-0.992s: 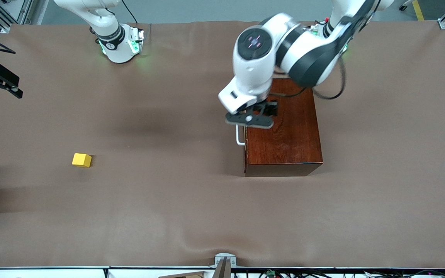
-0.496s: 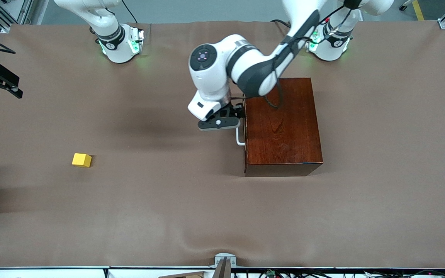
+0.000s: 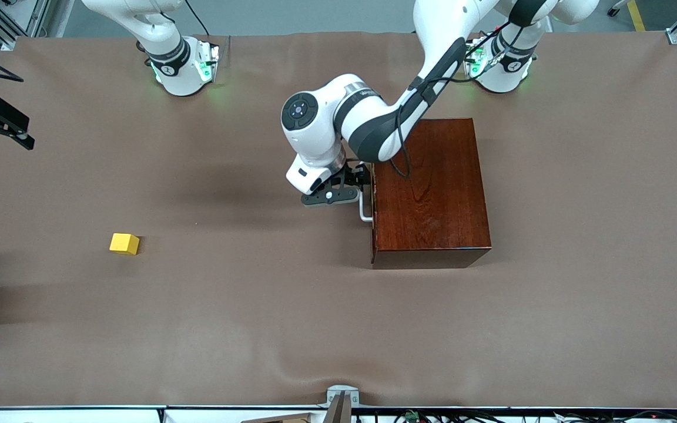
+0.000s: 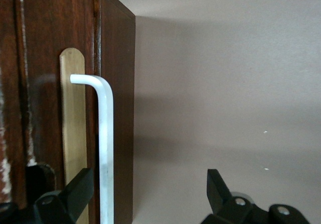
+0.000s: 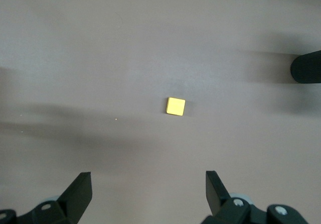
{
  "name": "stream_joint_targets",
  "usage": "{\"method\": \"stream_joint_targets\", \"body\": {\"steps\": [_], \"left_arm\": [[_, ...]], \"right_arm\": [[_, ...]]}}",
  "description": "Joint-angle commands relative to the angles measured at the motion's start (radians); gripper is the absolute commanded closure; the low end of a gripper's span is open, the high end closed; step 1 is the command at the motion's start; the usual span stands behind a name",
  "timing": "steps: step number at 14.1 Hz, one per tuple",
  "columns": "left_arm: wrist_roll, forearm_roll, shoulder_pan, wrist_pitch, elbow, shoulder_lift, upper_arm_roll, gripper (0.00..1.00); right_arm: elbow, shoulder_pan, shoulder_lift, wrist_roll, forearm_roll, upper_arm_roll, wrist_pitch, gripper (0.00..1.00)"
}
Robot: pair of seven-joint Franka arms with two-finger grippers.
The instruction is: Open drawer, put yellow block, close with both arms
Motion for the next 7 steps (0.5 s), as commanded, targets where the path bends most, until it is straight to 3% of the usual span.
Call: {"method": "stream_joint_targets", "body": {"steps": [1,7], "left_arm": [[-0.003,0.043,-0.026,-0.018,0.029,0.027,0.01,0.0],[0.042,0.112,-0.035,-0.052,0.029,0.053,0.01,0.0]], "right_arm": [[-0.003,-0.012,-0.005,-0.002,-0.002,0.007,-0.003,0.0],[-0.003,-0.013,-0.005,-0.004,-0.002,0.005,-0.003,0.0]]}}
